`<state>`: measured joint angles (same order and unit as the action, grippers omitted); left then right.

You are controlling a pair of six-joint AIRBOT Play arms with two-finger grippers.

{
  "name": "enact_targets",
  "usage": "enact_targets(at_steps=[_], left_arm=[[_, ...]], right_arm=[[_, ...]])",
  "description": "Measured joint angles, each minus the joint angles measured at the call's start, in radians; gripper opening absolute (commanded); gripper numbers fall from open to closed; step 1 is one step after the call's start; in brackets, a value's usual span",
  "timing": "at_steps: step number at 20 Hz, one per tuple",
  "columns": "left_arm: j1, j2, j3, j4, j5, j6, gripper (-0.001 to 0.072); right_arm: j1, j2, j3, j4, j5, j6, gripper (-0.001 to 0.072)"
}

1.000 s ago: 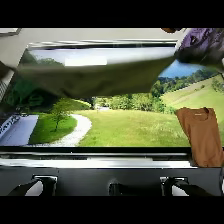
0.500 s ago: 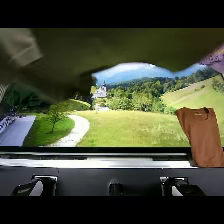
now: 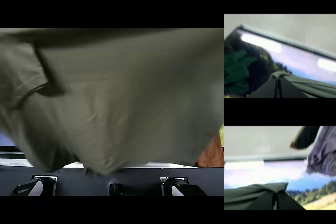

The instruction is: Fold the clothes and pants, and hang the long-sleeved shirts on hangers.

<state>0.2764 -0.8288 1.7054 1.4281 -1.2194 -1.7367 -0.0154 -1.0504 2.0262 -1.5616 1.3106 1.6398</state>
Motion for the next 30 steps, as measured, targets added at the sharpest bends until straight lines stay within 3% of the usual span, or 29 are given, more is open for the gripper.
enact_targets(at_steps=[6,10,16,19,25,30], left_arm=[[-0.071,-0.417,-0.068,-0.021,0.035,0.127,0.0013],[-0.151,-0.711,-0.078,-0.012,0.187,0.174,0.0013],[-0.208,-0.895,-0.080,0.037,0.329,0.190,0.0013],[-0.209,-0.908,-0.080,0.055,0.269,0.190,0.0013],[-0.204,-0.921,-0.080,0.067,0.023,0.192,0.0014],[-0.204,-0.941,-0.081,0.068,-0.077,0.193,0.0015]], right_arm=[[0.000,-0.316,-0.153,0.006,0.016,-0.001,0.0026],[0.000,-0.567,-0.192,0.005,-0.066,-0.005,0.0026],[0.000,-0.791,-0.203,0.028,-0.146,-0.005,0.0026],[0.000,-0.820,-0.204,0.034,-0.097,0.000,0.0026],[0.000,-0.836,-0.204,0.045,0.064,0.008,0.0027],[0.000,-0.843,-0.204,0.056,0.131,0.012,0.0027]])
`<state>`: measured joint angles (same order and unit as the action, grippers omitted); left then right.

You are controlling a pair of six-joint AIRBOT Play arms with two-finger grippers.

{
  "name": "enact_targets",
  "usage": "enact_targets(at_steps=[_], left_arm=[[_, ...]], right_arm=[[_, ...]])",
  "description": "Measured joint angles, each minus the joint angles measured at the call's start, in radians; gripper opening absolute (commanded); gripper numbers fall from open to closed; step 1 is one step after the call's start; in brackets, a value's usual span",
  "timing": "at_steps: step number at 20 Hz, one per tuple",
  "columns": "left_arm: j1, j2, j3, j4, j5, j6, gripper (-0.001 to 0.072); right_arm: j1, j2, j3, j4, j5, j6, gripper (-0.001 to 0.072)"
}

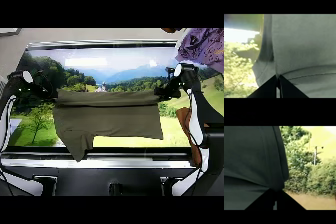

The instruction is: Fold the clothes and pants, and hang the long-sleeved shirts on hangers.

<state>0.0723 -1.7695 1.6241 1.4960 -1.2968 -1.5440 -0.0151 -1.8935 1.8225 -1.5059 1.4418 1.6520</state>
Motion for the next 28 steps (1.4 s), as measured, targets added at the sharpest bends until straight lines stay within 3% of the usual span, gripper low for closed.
enact_targets(at_steps=[9,10,11,12,13,15,16,22,28], left_arm=[[0.000,-0.016,-0.001,0.002,-0.065,0.000,0.0016],[0.000,-0.018,-0.001,0.002,-0.073,0.000,0.0021],[0.000,-0.021,-0.002,0.002,-0.082,0.000,0.0124],[0.000,-0.024,-0.002,0.002,-0.089,0.001,0.0390],[0.000,-0.027,-0.002,0.003,-0.093,0.000,0.0705],[0.000,-0.029,-0.001,0.003,-0.100,0.000,0.0697],[0.002,-0.029,-0.001,0.003,-0.104,0.000,0.0697],[0.087,0.080,-0.046,-0.063,-0.134,0.002,0.0697],[0.352,0.463,-0.592,-0.319,-0.077,0.045,0.0697]], right_arm=[[0.000,-0.063,0.000,0.026,0.097,0.010,0.0030],[0.000,-0.066,0.000,0.026,0.104,0.010,0.0071],[0.000,-0.069,0.000,0.029,0.110,0.010,0.0167],[0.000,-0.071,0.000,0.029,0.114,0.010,0.0231],[0.000,-0.072,0.000,0.029,0.119,0.011,0.0331],[0.000,-0.074,0.000,0.038,0.123,0.013,0.0575],[0.000,-0.073,0.000,0.043,0.132,0.013,0.0594],[-0.067,0.036,-0.018,0.118,0.154,-0.060,0.0591],[-0.307,0.348,-0.381,0.395,0.079,-0.216,0.0590]])
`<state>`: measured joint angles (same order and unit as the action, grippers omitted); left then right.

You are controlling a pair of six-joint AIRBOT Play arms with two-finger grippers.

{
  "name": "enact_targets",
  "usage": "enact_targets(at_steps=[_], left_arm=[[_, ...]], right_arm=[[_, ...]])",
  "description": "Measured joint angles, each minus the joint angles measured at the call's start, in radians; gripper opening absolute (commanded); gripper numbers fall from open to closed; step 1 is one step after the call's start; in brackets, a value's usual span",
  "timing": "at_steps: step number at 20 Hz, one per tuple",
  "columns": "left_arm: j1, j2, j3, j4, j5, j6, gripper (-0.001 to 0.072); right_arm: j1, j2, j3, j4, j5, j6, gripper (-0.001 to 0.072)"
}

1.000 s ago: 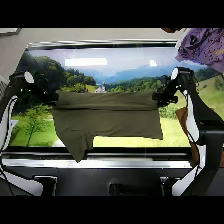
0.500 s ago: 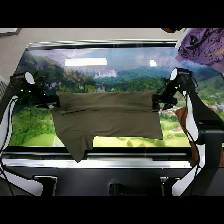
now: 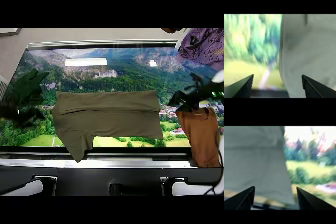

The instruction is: Fold the clothes and pants, and hang the long-sleeved shirts on hangers.

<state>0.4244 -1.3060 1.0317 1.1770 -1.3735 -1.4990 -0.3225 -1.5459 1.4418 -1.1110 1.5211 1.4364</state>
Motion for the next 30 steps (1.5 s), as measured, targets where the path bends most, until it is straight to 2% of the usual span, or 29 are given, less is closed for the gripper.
enact_targets(at_steps=[4,7,13,20,21,22,23,24,25,30], left_arm=[[0.067,0.191,-0.346,-0.158,0.087,0.010,0.0697],[0.048,0.243,-0.474,-0.219,0.142,0.025,0.0697],[-0.085,0.247,-0.552,-0.282,0.247,0.035,0.0697],[-0.208,0.191,-0.564,-0.322,0.289,0.036,0.0695],[-0.219,0.186,-0.564,-0.325,0.291,0.036,0.0659],[-0.227,0.183,-0.564,-0.327,0.293,0.036,0.0507],[-0.233,0.179,-0.566,-0.322,0.298,0.038,0.0315],[-0.238,0.176,-0.568,-0.310,0.301,0.042,0.0103],[-0.241,0.175,-0.568,-0.298,0.299,0.047,0.0018],[-0.246,0.174,-0.566,-0.315,0.248,0.079,0.0017]], right_arm=[[-0.058,0.147,-0.250,0.115,-0.085,-0.072,0.0590],[-0.071,0.187,-0.335,0.163,-0.117,-0.097,0.0590],[-0.076,0.207,-0.377,0.206,-0.132,-0.113,0.0582],[-0.077,0.209,-0.383,0.218,-0.134,-0.117,0.0582],[-0.077,0.209,-0.383,0.218,-0.134,-0.117,0.0582],[-0.077,0.209,-0.383,0.219,-0.134,-0.117,0.0582],[-0.077,0.209,-0.383,0.219,-0.134,-0.117,0.0572],[-0.077,0.209,-0.383,0.219,-0.131,-0.117,0.0496],[-0.077,0.210,-0.383,0.219,-0.126,-0.117,0.0482],[-0.122,0.227,-0.387,0.192,-0.119,-0.132,0.0499]])
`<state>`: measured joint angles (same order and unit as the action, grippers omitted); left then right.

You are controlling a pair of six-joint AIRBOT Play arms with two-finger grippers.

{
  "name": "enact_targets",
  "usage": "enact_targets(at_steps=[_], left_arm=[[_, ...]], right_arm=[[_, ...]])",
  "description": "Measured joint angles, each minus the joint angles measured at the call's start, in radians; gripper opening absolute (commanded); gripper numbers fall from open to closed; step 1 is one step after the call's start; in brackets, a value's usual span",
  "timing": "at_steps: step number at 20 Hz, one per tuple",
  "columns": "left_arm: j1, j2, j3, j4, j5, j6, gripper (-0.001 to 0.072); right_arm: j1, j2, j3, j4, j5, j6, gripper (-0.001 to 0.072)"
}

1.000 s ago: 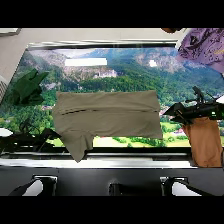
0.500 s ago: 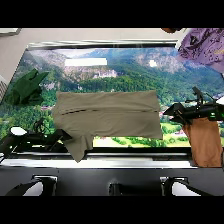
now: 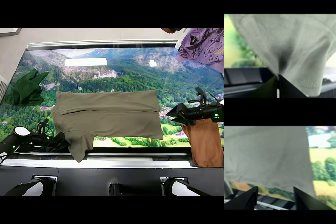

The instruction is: Fold the clothes and pants, and hang the long-sleeved shirts on hangers.

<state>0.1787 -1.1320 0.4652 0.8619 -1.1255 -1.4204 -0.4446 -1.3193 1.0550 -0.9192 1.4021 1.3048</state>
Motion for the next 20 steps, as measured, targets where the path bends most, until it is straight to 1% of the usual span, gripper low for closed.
enact_targets(at_steps=[4,9,12,16,20], left_arm=[[0.007,0.000,0.000,-0.002,-0.025,0.024,0.0018],[0.023,0.000,0.000,0.000,-0.036,0.031,0.0018],[0.025,0.001,0.000,0.001,-0.044,0.032,0.0017],[0.026,0.001,0.000,0.001,-0.050,0.034,0.0017],[0.027,0.001,0.000,0.002,-0.052,0.034,0.0018]], right_arm=[[-0.041,-0.029,-0.050,-0.030,-0.005,0.003,0.0498],[-0.053,-0.085,-0.155,-0.063,-0.039,-0.035,0.0494],[-0.055,-0.098,-0.203,-0.069,-0.068,-0.057,0.0475],[-0.055,-0.103,-0.257,-0.019,-0.106,-0.096,0.0475],[-0.055,-0.104,-0.300,0.020,-0.123,-0.113,0.0474]])
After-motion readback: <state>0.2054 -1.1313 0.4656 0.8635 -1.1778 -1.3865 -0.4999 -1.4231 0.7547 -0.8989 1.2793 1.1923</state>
